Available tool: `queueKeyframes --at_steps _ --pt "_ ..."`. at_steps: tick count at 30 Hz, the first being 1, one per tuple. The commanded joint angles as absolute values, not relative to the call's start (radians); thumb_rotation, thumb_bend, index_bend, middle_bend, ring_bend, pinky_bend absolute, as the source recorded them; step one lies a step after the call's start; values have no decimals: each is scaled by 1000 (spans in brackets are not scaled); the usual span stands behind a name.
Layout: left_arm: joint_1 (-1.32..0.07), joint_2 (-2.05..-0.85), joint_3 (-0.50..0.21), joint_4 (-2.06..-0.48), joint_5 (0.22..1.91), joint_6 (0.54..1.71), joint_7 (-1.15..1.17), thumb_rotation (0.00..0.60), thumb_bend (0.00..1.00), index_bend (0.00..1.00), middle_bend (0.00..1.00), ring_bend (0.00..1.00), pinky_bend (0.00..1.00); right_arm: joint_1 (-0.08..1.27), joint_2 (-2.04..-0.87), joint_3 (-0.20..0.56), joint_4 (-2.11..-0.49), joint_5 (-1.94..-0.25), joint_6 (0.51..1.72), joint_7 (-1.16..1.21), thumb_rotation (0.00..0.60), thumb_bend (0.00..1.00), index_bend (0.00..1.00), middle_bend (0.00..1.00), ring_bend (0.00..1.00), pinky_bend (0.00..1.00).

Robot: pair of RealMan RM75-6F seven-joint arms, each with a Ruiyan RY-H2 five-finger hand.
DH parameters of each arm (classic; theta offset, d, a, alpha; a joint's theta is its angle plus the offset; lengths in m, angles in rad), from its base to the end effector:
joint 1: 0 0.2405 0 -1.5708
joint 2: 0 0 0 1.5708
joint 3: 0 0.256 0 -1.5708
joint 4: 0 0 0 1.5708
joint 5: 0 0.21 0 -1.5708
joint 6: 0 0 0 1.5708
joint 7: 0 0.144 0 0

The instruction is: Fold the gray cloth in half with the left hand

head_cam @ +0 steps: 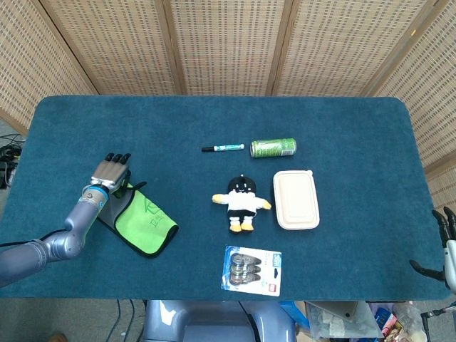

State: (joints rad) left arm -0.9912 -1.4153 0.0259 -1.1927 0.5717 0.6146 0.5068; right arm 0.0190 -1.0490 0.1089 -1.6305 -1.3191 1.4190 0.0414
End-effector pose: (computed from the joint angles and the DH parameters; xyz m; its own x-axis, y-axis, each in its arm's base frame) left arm -0.2313 0.4221 0.0325 0.6568 0.4752 0.5855 0.7247 -0.1830 -0.6644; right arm -0.3457 -0.1690 0.1906 0.3757 -0.0214 0.9265 -0.9010 0.2256 0.3706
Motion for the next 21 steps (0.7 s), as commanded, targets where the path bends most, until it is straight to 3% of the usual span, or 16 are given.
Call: queueKeyframes --at_steps 1,12,21 --pt "-986 -1406 25 -1200 586 614 494 600 529 630 0 0 0 19 -1049 109 -1631 -1319 1419 41 600 0 0 0 0 0" --pt "-915 -1337 34 -1244 722 608 386 600 532 630 0 0 0 19 -1052 104 -1636 -1327 1425 25 600 0 0 0 0 0" --pt "-841 -1336 24 -1176 867 580 240 600 533 630 0 0 0 22 -1063 101 -1643 -1327 1426 -10 600 0 0 0 0 0"
